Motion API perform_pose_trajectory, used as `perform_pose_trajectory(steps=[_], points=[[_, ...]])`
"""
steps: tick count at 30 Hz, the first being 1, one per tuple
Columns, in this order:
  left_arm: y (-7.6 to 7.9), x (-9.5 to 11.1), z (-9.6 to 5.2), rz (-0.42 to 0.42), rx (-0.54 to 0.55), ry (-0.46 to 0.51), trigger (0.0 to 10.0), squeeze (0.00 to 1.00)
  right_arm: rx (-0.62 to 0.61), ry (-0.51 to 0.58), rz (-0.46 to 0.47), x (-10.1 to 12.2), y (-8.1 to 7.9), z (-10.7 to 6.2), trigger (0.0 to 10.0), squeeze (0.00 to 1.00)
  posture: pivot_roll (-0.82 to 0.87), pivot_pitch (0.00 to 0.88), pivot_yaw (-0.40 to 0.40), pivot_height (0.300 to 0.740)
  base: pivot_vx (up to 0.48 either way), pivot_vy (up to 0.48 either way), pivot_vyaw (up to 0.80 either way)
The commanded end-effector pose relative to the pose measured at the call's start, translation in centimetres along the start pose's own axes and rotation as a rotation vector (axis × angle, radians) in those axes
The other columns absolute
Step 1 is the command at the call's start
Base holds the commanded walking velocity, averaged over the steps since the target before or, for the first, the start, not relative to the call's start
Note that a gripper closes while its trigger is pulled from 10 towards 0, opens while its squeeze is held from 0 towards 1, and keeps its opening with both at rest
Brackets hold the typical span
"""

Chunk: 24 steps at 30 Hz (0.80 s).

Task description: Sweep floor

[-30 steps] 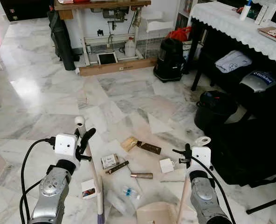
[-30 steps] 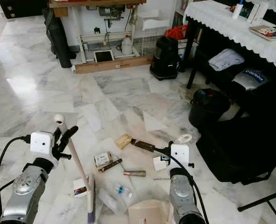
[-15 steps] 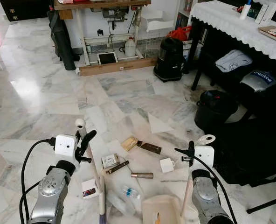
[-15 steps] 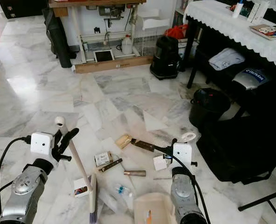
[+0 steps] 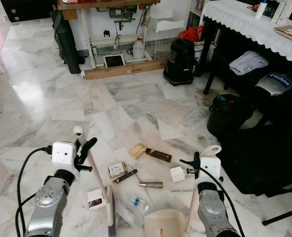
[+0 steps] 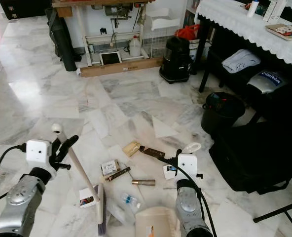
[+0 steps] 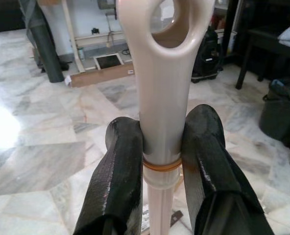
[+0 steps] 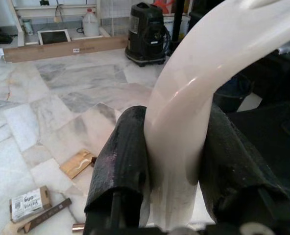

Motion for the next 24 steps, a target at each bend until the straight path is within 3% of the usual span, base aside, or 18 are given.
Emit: perform_pose_trajectory(steps=[1, 6, 9, 17, 24], points=[[-0.4, 0.0, -0.2, 0.004, -0.021, -0.022, 10.0, 0.0, 0.015, -0.018, -0.012, -0.6, -0.1, -0.4, 10.0, 0.0, 0.16, 0.09, -0.003, 0.74, 0.0, 0.0, 0.0], [-0.2, -1.5, -0.7, 0.017, -0.087, -0.111, 10.0, 0.0, 0.011, -0.025, -0.019, -0.8, 0.0, -0.5, 10.0, 0.0, 0.16, 0.09, -0.001, 0.74, 0.0, 0.0, 0.0], [0.5, -2.6, -1.4, 0.006, -0.201, -0.175, 10.0, 0.0, 0.004, -0.023, -0.028, -0.7, 0.4, -0.4, 10.0, 0.0, 0.16, 0.09, -0.001, 0.74, 0.0, 0.0, 0.0], [1.1, -2.5, -1.8, -0.084, -0.285, -0.191, 10.0, 0.0, 0.002, -0.023, -0.039, -0.5, 0.5, -0.2, 10.0, 0.0, 0.16, 0.087, -0.005, 0.74, 0.0, 0.0, 0.0], [0.9, -1.1, -1.8, -0.203, -0.316, -0.16, 10.0, 0.0, 0.006, -0.027, -0.047, -0.6, 0.3, -0.1, 10.0, 0.0, 0.16, 0.085, -0.007, 0.74, 0.0, 0.0, 0.0]])
Point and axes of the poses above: a point about 5 cm out from each wrist's last joint towards the gripper, its own z axis pointing out of the wrist towards the gripper, its own x axis along the axis of the wrist's last joint, y = z × x, the point moved 3 cm from there along z, pointing out of the wrist towards the gripper, and after that the axes turned 12 degrees about z, right-handed, at the moved point
